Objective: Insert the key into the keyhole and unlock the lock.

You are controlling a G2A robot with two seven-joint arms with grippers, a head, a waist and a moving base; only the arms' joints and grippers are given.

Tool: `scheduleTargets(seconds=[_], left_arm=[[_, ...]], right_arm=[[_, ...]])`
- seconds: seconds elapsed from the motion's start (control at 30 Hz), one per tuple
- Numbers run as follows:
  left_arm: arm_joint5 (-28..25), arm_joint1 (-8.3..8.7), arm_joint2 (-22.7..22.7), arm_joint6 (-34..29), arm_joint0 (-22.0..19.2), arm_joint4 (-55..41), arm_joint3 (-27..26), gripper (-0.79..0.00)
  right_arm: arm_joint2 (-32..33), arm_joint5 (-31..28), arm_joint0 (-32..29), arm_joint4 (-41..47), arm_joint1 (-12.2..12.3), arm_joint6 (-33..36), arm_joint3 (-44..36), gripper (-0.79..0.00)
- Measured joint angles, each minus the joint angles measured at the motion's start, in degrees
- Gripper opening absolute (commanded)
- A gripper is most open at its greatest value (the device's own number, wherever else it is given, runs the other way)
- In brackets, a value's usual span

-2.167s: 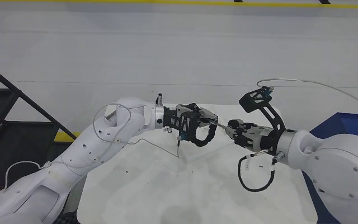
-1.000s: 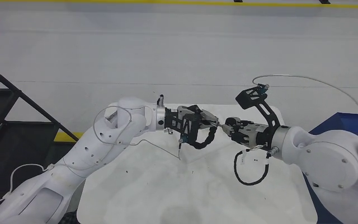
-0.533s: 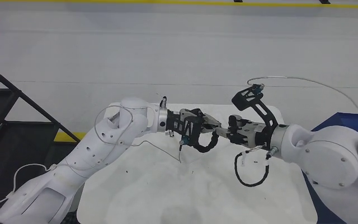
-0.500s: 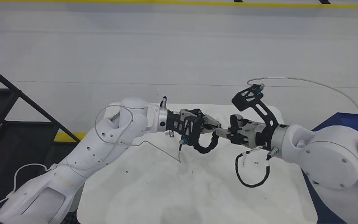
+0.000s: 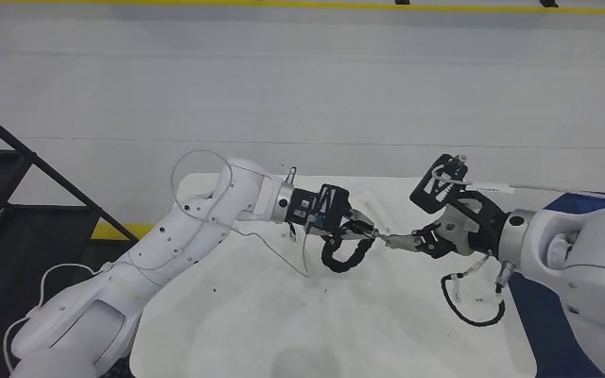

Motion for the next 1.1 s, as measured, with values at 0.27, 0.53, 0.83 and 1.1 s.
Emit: scheduleTargets(seconds=[0.27, 0.53, 0.83, 1.1], left_arm=[[0.1, -2.0, 12.2, 4.1, -8.3, -10.2, 6.7, -0.785], [0.1, -3.98, 20.1, 9.0, -12.0, -15.6, 12.8, -0.785], [0.1, -3.95, 20.0, 8.9, -12.0, -15.5, 12.7, -0.785], [0.1, -3.96, 19.8, 8.5, -8.6, -21.3, 12.3, -0.785]], right_arm=[[3.9, -7.3, -3.4, 3.3, 1.0, 2.7, -0.6, 0.0], [6.3, -9.0, -4.7, 5.6, 1.5, 2.2, 0.0, 0.0], [6.3, -9.0, -4.7, 5.6, 1.5, 2.2, 0.0, 0.0], [6.5, -12.5, -6.0, 0.6, 1.8, -0.1, -0.5, 0.0]])
